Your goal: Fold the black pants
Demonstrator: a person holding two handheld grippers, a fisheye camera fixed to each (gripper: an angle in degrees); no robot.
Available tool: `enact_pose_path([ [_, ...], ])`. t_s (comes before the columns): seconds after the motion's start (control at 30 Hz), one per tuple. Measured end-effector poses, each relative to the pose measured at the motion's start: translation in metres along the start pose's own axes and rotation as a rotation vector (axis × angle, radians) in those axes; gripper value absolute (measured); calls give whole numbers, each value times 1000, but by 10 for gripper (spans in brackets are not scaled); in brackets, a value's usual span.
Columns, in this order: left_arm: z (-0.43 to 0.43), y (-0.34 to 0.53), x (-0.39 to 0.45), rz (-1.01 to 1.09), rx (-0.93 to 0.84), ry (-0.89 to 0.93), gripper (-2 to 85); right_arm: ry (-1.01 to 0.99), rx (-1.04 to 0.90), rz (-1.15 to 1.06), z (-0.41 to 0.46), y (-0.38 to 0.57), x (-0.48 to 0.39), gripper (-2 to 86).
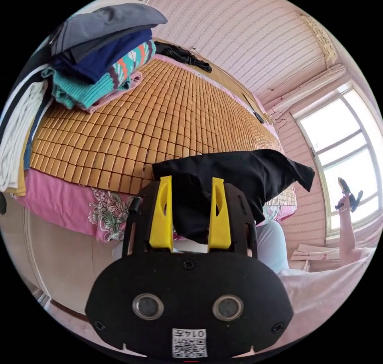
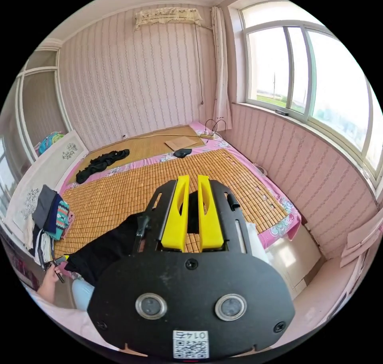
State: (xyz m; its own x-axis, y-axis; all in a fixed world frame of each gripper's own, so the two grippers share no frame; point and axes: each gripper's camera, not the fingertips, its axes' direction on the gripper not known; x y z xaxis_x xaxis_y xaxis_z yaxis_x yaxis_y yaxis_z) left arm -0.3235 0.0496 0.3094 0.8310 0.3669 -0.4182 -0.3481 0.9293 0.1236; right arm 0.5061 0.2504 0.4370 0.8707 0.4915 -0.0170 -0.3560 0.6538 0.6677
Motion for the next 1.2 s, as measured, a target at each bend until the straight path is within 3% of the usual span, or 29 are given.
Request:
enact_pose_path([
  [0.1, 33, -13, 19, 76, -117, -171, 103, -62, -61, -71, 1, 24, -16, 28],
  [0.2, 59, -13, 27, 139, -276, -227, 39, -97, -183, -159, 20, 60, -43, 29],
  [0.43, -25, 43, 81, 467, -97, -71, -1, -347, -409, -332, 67, 120, -135, 19],
  [0.6, -57, 122, 121, 628, -133, 88, -6, -627, -509, -528, 89, 140, -257, 29],
  [0.77, -61, 184, 153, 727, -206, 1, -8, -857, -578, -931, 65, 184, -417, 93],
  [1.03, -83, 227, 144, 634, -173, 6, -9, -756, -583, -1598, 29, 295, -571, 141],
  [1.1, -95, 234, 138, 597, -142, -1, -9, -665, -530, -1720, 24, 324, -590, 157],
  [1.2, -111, 244, 126, 533, -111, 8, -9, -460, -680, -1847, 46, 372, -601, 150],
])
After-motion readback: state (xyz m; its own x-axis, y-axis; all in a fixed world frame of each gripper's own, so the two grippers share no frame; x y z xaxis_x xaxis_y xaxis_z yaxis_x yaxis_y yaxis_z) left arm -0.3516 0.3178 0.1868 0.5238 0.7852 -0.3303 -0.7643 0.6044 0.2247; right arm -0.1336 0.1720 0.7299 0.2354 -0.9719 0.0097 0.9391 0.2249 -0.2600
